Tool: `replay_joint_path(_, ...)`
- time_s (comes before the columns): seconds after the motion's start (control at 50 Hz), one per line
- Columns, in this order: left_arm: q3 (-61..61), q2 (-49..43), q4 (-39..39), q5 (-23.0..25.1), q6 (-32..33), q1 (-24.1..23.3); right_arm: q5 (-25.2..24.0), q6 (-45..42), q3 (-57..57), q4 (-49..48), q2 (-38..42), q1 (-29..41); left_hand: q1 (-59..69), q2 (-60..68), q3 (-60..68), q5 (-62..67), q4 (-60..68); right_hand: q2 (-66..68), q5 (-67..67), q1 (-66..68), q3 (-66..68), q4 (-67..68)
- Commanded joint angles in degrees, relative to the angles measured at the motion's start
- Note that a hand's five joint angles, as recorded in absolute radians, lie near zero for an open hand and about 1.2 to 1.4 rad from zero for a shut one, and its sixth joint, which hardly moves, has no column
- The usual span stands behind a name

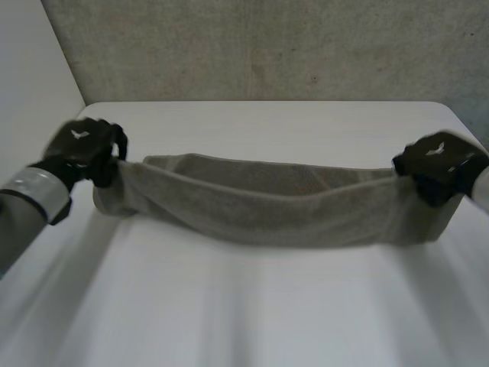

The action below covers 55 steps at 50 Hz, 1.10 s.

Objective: Fold the towel.

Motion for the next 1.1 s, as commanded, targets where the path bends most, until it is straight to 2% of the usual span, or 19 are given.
replay_joint_path(0.02, 12.9, -16.75, -1.68, -2.69, 3.31, -4.1, 7.63, -4.46, -8.31, 0.45, 15.9, 4.15, -5.1, -7.67, -9.03, -16.46, -7.29, 3.12, 2.54, 3.44, 2.75, 2.87)
replay_joint_path(0.1, 22.13, -22.82, -3.17, -6.3, 4.64, -6.13, 10.72, -2.89, -15.78, -1.13, 21.72, 6.09, -5.1, -7.67, -9.03, -16.46, -7.29, 3.12, 2.54, 3.44, 2.75, 2.87)
replay_joint_path(0.16, 24.62, -24.16, -3.0, -6.83, 4.64, -6.31, 11.43, -1.56, -18.0, -3.16, 22.78, 6.36, -5.1, -7.67, -9.03, -16.46, -7.29, 3.12, 2.54, 3.44, 2.75, 2.87)
replay_joint_path(0.26, 33.22, -29.94, -2.74, -7.62, 4.64, -6.92, 12.22, 5.54, -22.91, -14.38, 25.5, 6.36, -5.1, -7.67, -9.03, -16.46, -7.29, 3.12, 2.54, 3.44, 2.75, 2.87)
replay_joint_path(0.32, 34.82, -31.19, -2.65, -7.89, 4.55, -7.1, 12.22, 6.44, -23.36, -16.6, 26.12, 6.44, -5.1, -7.67, -9.03, -16.46, -7.29, 3.12, 2.54, 3.44, 2.75, 2.87)
replay_joint_path(0.42, 39.38, -35.75, -2.3, -11.22, 4.9, -7.1, 13.62, 7.67, -24.94, -23.09, 28.75, 7.15, -5.1, -7.67, -9.03, -16.46, -7.29, 3.12, 2.54, 3.44, 2.75, 2.87)
replay_joint_path(0.7, 43.17, -40.42, -0.54, -11.67, 4.9, -8.95, 14.68, 7.58, -26.79, -26.36, 34.21, 7.94, -5.1, -7.67, -9.03, -16.46, -7.29, 3.12, 2.54, 3.44, 2.75, 2.87)
replay_joint_path(0.72, 42.99, -40.42, 0.07, -11.75, 4.9, -9.21, 15.03, 7.41, -26.88, -26.53, 34.82, 8.11, -9.74, -12.31, -13.67, -21.1, -11.93, 3.12, 2.54, 3.44, 2.75, 2.87)
replay_joint_path(0.74, 42.73, -40.33, 0.51, -12.01, 4.99, -9.47, 15.55, 7.32, -26.79, -26.54, 35.17, 8.38, -31.6, -34.18, -35.54, -42.96, -33.79, -13.64, -14.22, -13.32, -14.01, -13.89)
replay_joint_path(0.76, 42.73, -40.33, 0.51, -12.02, 4.99, -9.47, 15.56, 7.32, -26.79, -26.54, 35.18, 8.38, -31.82, -34.39, -35.75, -43.18, -34.01, -13.81, -14.39, -13.49, -14.18, -14.06)
replay_joint_path(0.78, 42.38, -40.07, 0.69, -12.02, 4.99, -9.73, 16.34, 7.4, -26.79, -26.54, 35.18, 8.55, -52.14, -54.71, -56.07, -63.5, -54.33, -51.61, -52.19, -51.3, -51.99, -51.86)
replay_joint_path(0.8, 41.86, -39.81, 0.78, -12.1, 4.99, -9.82, 17.22, 7.58, -26.44, -26.36, 34.92, 8.64, -60.34, -62.91, -64.27, -71.7, -62.53, -66.88, -67.46, -66.56, -67.25, -67.13)
replay_joint_path(0.82, 41.85, -39.8, 0.78, -12.11, 4.99, -9.82, 17.23, 7.58, -26.44, -26.36, 34.91, 8.64, -60.42, -62.99, -64.35, -71.78, -62.61, -66.88, -67.46, -66.56, -67.25, -67.13)
replay_joint_path(0.86, 40.36, -38.14, 0.78, -12.63, 4.9, -10.17, 18.54, 8.28, -25.04, -26.45, 34.21, 9.08, -73.97, -76.54, -77.9, -85.33, -76.16, -66.88, -67.46, -66.56, -67.25, -67.13)
replay_joint_path(0.92, 39.3, -36.73, 0.87, -12.98, 4.9, -10.18, 18.46, 9.07, -23.8, -26.71, 33.07, 9.17, -74.55, -77.12, -78.48, -85.91, -76.74, -66.88, -67.46, -66.56, -67.25, -67.13)
replay_joint_path(1.02, 32.47, -29.37, 2.79, -14.04, 4.38, -10.09, 18.02, 14.6, -15.48, -29.95, 21.58, 8.82, -74.38, -76.96, -78.32, -85.74, -76.57, -66.88, -67.46, -66.56, -67.25, -67.13)
replay_joint_path(1.1, 27.64, -24.97, 5.51, -14.04, 4.11, -9.83, 17.67, 16.27, -10.64, -30.93, 16.39, 8.55, -73.55, -76.12, -77.48, -84.91, -75.74, -66.88, -67.46, -66.56, -67.25, -67.13)
